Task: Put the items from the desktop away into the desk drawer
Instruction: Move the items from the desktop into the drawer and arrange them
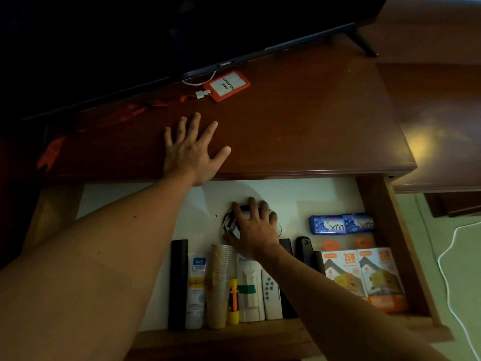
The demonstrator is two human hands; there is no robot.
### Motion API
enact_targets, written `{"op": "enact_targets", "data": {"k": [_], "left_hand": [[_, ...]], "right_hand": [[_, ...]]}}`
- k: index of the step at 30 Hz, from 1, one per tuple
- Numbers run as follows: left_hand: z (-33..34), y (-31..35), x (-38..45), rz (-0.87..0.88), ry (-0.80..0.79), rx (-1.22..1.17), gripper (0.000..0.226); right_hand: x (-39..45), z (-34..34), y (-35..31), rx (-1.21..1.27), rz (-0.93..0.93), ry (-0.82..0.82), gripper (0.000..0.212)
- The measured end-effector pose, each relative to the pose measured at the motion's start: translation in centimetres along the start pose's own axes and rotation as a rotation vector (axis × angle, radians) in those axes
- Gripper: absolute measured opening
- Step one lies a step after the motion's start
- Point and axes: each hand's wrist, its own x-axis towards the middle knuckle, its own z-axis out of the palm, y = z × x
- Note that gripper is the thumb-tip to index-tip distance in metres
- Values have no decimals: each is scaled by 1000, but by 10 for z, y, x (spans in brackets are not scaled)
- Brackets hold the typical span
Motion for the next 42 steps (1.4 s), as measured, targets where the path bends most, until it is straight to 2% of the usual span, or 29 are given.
{"op": "enact_targets", "data": {"k": [19,23,29,33,37,39,42], "left_hand": [[-1,0,-1,-4,-10,-4,82],[-6,-1,-2,4,-64,-14,83],[-8,-14,-12,65,-95,-53,79],[-13,-21,-14,76,-125,-77,79],[-14,-34,-7,-52,-140,-38,85],[-13,-46,-5,-101,-137,-50,86],[-10,-52,-5,-86,-109,-61,85]], "right_hand": [[2,-13,5,77,-4,-28,88],[-14,-28,4,134,-3,81,71],[-30,-60,-5,268,-122,470,41],[-15,-97,-22,289,-174,673,32],[23,-136,-35,249,-172,697,29],[46,-153,-41,229,-157,660,27],[82,-176,-48,224,-113,544,38]]}}
